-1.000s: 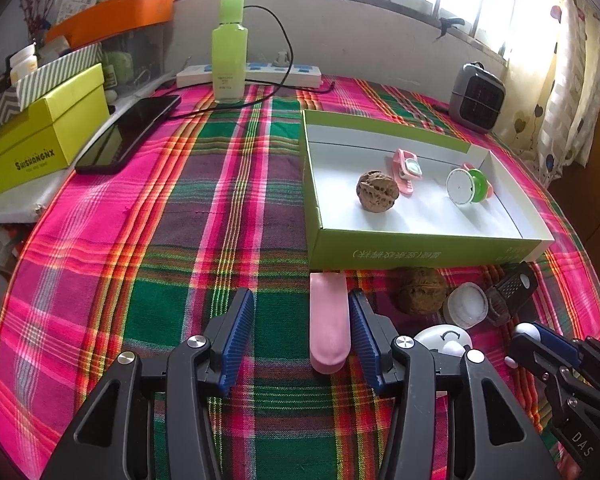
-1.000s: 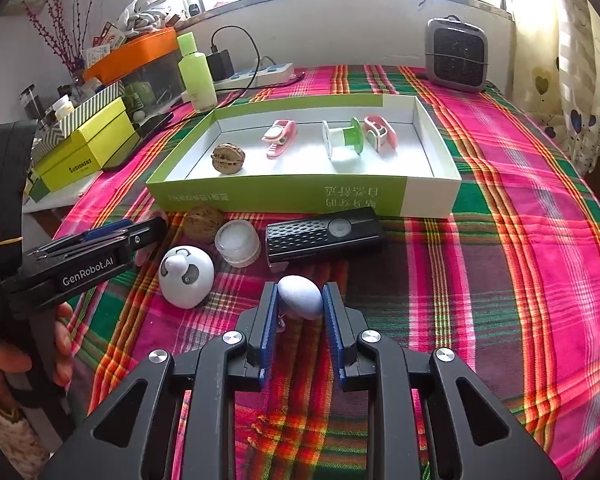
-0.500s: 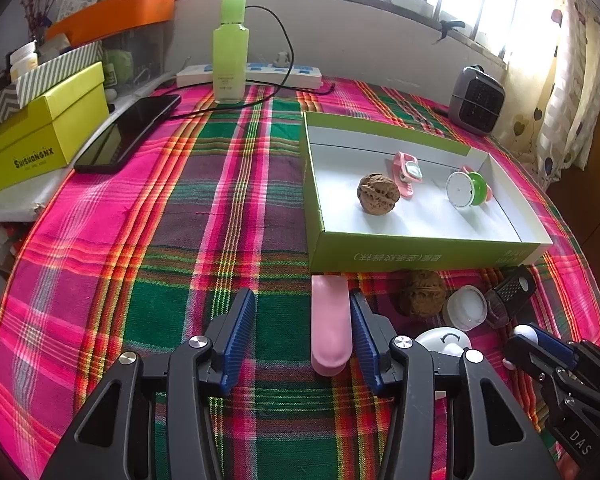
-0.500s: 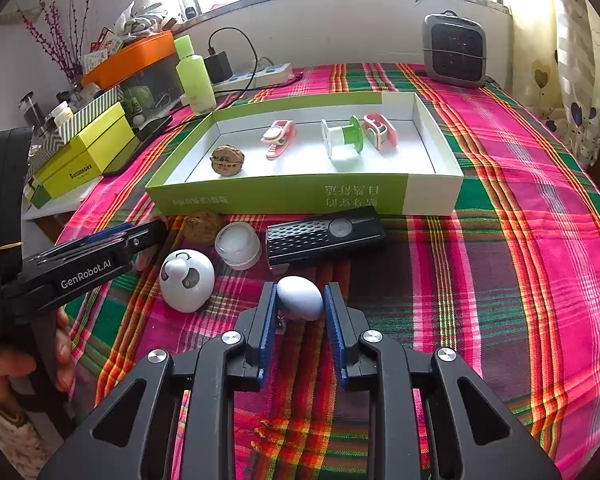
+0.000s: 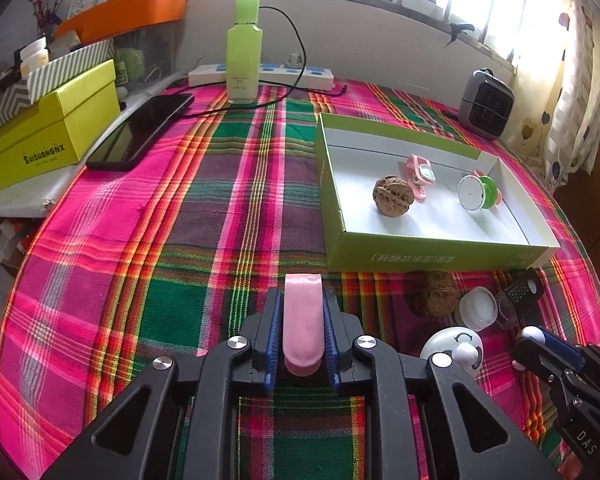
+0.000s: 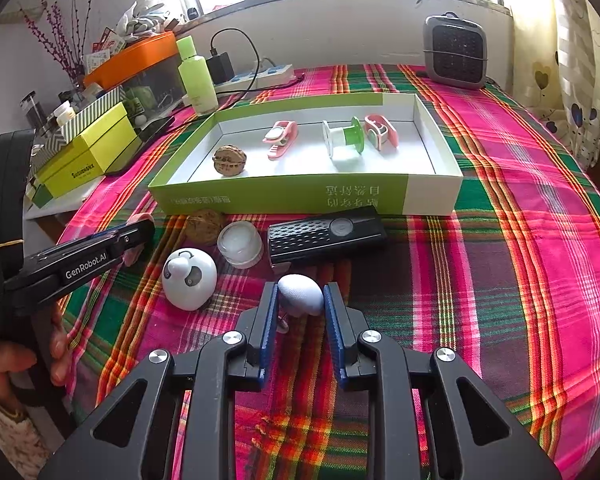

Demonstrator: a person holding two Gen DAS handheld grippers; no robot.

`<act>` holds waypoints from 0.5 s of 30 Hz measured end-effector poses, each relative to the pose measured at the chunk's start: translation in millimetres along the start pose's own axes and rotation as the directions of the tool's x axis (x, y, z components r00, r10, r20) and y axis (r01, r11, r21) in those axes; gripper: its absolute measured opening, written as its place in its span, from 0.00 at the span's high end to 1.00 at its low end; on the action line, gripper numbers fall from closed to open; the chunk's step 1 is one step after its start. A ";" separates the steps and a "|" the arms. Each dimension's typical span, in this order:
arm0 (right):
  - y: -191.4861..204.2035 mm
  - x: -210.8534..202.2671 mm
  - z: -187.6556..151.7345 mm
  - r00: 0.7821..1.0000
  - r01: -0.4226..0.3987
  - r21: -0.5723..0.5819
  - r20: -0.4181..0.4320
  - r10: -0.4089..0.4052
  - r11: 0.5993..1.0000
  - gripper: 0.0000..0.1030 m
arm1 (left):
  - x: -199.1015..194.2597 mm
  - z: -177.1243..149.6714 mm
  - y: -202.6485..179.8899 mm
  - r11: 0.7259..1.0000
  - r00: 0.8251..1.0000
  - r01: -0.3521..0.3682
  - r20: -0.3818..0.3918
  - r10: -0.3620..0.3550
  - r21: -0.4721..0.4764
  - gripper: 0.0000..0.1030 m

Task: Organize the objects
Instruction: 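Close the left tool on the pink clip while the right tool grasps the white mushroom knob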

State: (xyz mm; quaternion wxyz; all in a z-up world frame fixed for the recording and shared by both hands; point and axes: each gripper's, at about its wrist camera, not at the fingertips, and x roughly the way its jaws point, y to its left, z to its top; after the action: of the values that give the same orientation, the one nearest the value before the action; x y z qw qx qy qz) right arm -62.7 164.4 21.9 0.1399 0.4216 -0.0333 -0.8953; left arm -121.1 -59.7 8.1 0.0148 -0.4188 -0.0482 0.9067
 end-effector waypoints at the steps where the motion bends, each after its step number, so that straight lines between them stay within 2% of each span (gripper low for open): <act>1: 0.2 -0.3 0.1 1.000 -0.001 -0.001 0.001 0.001 1.000 0.77 | -1.5 -0.5 -0.4 1.000 1.000 0.002 0.006 -0.002 0.003 0.84; 15: 3.1 -6.0 0.5 1.000 -0.003 -0.014 0.013 0.003 1.000 0.80 | -20.8 -5.5 -6.2 0.999 0.999 0.019 0.044 -0.021 0.042 0.84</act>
State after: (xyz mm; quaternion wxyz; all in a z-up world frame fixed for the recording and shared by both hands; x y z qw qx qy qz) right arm -58.7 163.1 27.2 0.1439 0.4146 -0.0288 -0.8981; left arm -103.5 -54.5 20.9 0.0315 -0.3978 -0.0340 0.9163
